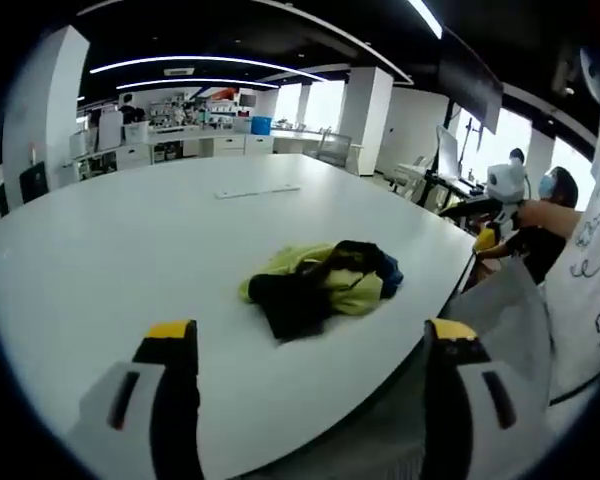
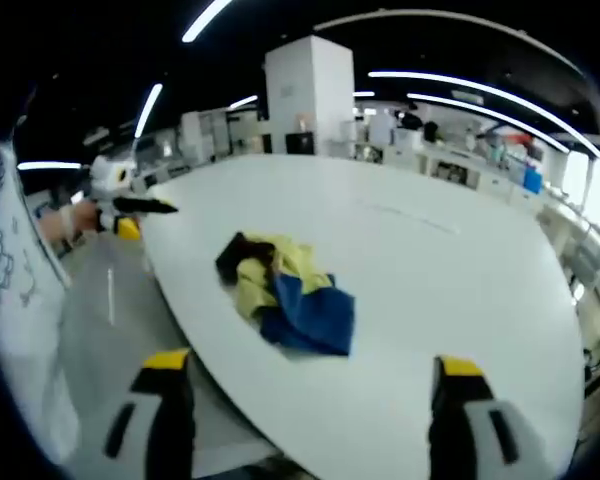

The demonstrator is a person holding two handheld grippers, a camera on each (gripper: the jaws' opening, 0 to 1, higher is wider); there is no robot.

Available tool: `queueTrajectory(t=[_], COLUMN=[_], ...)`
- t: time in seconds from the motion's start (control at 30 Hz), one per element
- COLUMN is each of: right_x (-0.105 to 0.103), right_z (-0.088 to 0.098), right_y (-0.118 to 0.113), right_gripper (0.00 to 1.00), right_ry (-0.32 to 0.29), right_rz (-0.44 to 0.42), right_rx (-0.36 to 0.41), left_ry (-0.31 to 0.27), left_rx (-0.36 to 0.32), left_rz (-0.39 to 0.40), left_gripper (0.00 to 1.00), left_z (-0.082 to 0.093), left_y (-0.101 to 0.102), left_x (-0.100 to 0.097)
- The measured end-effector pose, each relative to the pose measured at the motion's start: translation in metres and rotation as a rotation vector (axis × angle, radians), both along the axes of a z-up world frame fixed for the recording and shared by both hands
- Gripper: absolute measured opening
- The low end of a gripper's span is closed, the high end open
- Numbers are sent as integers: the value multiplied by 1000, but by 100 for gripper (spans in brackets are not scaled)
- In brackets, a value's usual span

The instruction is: Fold the garment on the visible template until the final outline fits inside the template.

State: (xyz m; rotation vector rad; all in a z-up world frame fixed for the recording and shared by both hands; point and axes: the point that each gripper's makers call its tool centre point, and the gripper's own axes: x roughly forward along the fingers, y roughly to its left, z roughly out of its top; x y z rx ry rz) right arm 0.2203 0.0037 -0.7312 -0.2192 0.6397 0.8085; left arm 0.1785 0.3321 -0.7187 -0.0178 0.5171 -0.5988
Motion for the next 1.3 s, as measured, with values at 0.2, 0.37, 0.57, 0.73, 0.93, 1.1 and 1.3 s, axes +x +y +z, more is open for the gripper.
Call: queueTrajectory(t=[0.2, 0.37, 0.57, 0.73, 0.93, 1.1, 1.3], right_x=[0, -1, -4, -6, -12, -16, -20], right_z=[-2, -4, -7, -4, -6, -6, -2], right_y=[3, 6, 5, 5, 3, 2, 1], right_gripper=[99, 99, 99, 99, 99, 99, 99], right_ry=[5, 6, 15, 7, 6, 10, 1], right_rz=[5, 7, 15, 4, -7, -13, -20], right_rx=[0, 6, -2, 7, 8, 7, 7], left_ry=[-2, 10, 13, 13, 7, -7, 0], left_rx=[-5, -3, -5, -4, -1, -8, -3], left_rz=[15, 15, 21, 12, 2, 4, -17], left_gripper=[91, 91, 91, 91, 90, 90, 89], left_z=[0, -4, -8, -8, -5, -1, -4], left_y=[0, -1, 0, 0, 0, -2, -6], left_x=[0, -4, -7, -7, -4, -2, -7])
